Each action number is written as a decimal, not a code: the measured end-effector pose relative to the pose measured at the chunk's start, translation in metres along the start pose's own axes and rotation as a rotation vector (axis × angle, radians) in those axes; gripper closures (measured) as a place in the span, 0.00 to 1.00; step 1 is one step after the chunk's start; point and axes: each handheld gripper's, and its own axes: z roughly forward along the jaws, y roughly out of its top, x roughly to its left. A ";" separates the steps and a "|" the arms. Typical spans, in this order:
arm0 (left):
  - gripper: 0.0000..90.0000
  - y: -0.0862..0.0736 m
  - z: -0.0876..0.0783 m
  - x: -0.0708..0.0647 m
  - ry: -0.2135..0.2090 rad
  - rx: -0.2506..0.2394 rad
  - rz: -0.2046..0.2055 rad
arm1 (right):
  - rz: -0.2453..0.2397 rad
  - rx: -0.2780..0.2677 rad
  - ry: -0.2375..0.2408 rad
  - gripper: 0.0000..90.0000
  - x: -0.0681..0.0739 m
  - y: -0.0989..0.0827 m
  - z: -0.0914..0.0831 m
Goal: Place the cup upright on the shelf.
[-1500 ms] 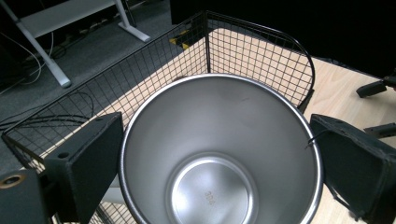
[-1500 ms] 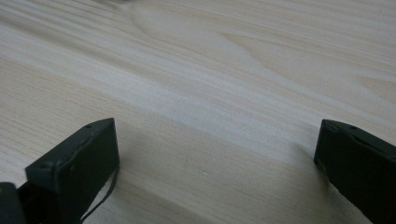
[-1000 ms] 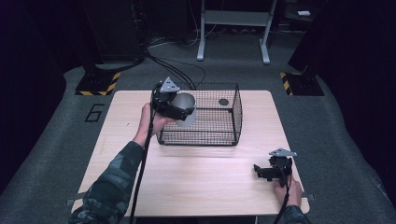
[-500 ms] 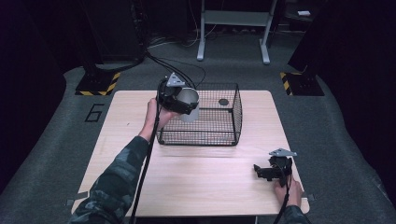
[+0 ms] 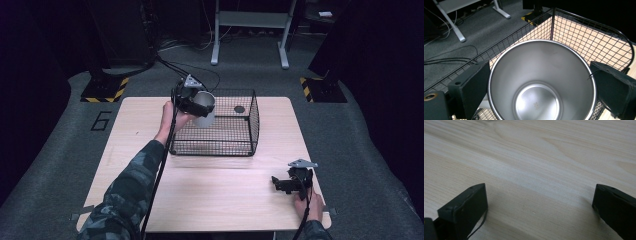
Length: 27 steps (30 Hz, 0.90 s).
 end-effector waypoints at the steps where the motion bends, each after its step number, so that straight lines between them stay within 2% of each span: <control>1: 0.07 0.000 0.002 0.000 0.001 0.006 -0.001 | 0.000 0.000 0.000 0.00 0.000 0.000 0.000; 5: 0.07 -0.003 0.009 0.001 0.003 0.021 -0.008 | 0.011 -0.005 -0.006 0.00 0.001 0.000 0.000; 15: 0.07 -0.012 0.029 0.001 -0.007 0.074 -0.024 | 0.000 0.000 0.000 0.00 0.000 0.000 0.000; 20: 0.07 -0.015 0.037 0.000 -0.004 0.085 -0.040 | 0.000 0.000 0.000 0.00 0.000 0.000 0.000; 22: 0.07 -0.016 0.039 0.000 -0.008 0.102 -0.028 | 0.000 0.000 0.000 0.00 0.000 0.000 0.000; 27: 0.07 -0.020 0.047 0.000 -0.011 0.123 -0.036 | 0.000 0.000 0.000 0.00 0.000 0.000 0.000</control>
